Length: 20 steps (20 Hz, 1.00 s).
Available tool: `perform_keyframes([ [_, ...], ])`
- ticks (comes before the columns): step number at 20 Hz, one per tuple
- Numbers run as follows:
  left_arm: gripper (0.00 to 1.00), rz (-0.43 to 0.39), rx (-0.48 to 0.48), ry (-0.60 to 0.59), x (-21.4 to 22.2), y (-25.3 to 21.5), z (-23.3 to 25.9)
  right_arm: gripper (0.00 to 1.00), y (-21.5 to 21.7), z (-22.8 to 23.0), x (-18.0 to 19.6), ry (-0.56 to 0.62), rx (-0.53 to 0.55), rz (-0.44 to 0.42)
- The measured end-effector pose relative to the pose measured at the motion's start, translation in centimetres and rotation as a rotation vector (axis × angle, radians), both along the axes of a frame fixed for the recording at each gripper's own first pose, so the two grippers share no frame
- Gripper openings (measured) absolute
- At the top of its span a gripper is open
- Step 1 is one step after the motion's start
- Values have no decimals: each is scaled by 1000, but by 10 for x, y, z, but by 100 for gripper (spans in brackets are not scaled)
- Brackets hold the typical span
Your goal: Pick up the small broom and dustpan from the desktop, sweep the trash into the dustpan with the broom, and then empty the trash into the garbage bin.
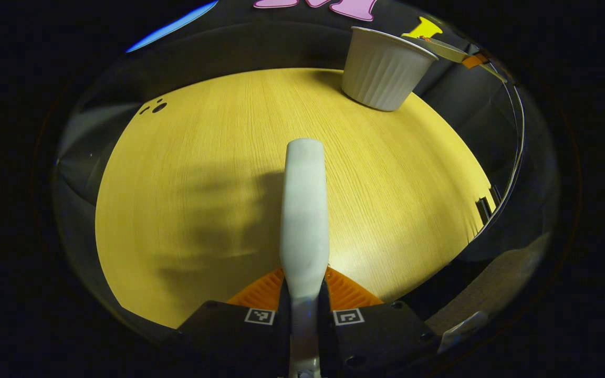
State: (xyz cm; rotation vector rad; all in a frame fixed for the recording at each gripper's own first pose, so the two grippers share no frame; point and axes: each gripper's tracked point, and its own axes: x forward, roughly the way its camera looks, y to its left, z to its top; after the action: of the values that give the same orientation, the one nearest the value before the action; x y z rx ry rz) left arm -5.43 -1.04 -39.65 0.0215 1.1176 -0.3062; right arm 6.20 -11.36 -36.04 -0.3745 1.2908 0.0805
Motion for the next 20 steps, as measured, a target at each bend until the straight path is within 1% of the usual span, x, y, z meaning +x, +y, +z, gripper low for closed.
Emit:
perform_keyframes([
  [1,26,1,0,2,-1,1,-1,35,1,2,-1,31,-8,15],
  [2,26,0,-1,3,-2,1,-3,31,2,4,0,61,-10,31],
  [3,26,0,-2,3,-2,1,-3,35,2,3,4,82,-13,46],
  [5,24,2,-4,6,-1,1,-4,35,1,6,8,133,-30,73],
  [6,26,5,-4,5,-1,1,-4,35,1,8,11,159,-38,85],
  [7,26,7,-5,6,-2,1,-3,39,1,9,12,177,-38,91],
  [8,26,10,-7,7,-2,1,-3,35,1,8,14,197,-37,98],
  [9,26,13,-8,9,-2,2,-3,35,1,8,13,218,-35,103],
  [10,26,14,-9,11,-2,1,-3,31,2,8,14,237,-25,107],
  [11,26,14,-9,13,-3,1,-4,35,4,7,14,262,-4,108],
  [13,26,14,-3,15,-3,2,-4,35,0,5,17,324,39,106],
  [14,26,16,-2,15,-3,3,-4,35,-2,7,20,340,37,100],
  [17,26,38,-10,16,-2,4,-3,35,3,6,18,330,-21,111],
  [20,26,45,-11,23,-3,8,-5,35,9,6,11,346,-5,164],
])
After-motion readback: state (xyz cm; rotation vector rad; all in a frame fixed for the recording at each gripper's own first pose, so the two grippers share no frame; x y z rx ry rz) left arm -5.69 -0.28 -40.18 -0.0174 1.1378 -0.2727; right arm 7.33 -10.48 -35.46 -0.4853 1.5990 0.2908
